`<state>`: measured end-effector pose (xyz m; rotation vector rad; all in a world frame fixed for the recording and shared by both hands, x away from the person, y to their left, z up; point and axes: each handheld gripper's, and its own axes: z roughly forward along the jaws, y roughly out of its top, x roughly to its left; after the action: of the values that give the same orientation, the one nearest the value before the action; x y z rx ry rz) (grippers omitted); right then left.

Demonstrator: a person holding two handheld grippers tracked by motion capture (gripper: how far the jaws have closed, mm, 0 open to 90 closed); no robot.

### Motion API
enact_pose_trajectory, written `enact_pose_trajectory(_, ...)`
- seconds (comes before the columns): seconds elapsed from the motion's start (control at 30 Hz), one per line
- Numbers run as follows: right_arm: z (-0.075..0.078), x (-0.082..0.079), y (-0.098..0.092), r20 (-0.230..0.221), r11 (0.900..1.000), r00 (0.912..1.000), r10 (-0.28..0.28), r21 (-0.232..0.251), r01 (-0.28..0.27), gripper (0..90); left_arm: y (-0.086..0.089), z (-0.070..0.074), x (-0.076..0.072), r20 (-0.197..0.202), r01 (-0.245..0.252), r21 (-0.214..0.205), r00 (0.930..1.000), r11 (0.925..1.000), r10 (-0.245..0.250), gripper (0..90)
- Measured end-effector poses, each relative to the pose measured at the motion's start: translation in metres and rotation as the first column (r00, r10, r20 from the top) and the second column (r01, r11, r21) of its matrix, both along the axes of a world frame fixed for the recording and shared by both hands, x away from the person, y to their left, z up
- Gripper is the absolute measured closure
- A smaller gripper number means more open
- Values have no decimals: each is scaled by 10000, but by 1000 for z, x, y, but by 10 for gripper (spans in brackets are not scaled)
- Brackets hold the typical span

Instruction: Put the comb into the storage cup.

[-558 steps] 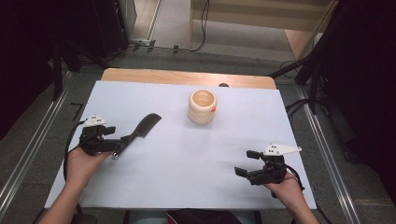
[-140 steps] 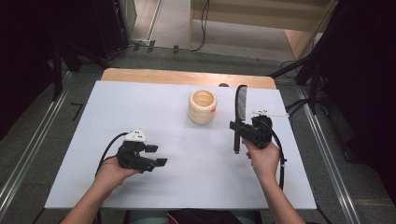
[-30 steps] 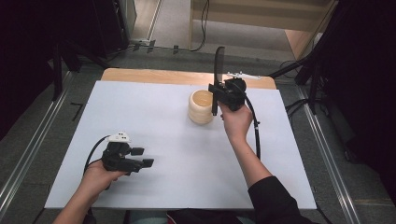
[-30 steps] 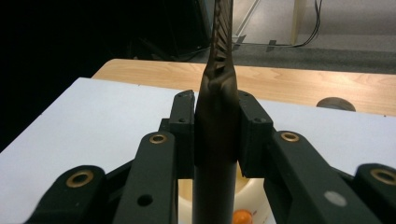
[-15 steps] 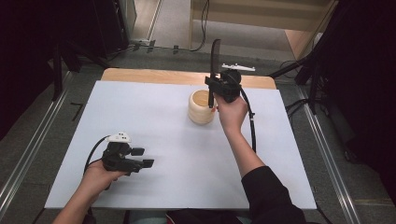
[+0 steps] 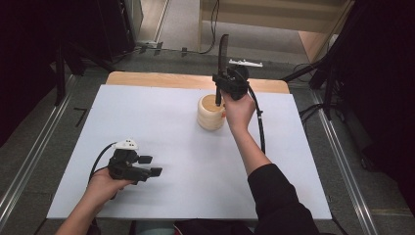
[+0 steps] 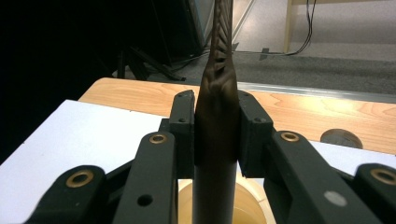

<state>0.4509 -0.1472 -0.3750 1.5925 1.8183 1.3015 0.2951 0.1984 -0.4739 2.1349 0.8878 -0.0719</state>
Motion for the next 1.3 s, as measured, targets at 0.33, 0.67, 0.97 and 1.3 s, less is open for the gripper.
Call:
enact_pose_trajectory(0.33,-8,8,4,214,9996,9996,-203,-216,207,696,-1,-1,0,-71,73,55,9999,10000,-73,305)
enact_pose_trajectory(0.67,-21,10,6,-13,9994,9997,-231,-245,230,695,0,-1,1,-101,75,-31,9999,10000,-75,305)
enact_pose_trajectory(0.97,-31,9,7,-90,9995,9999,-147,-292,144,696,-1,-1,1,-88,113,-5,9999,9999,-113,305)
enact_pose_trajectory(1.3,-42,7,7,-160,9992,9998,-130,-386,124,696,-1,-2,1,-93,130,22,9999,9999,-130,305)
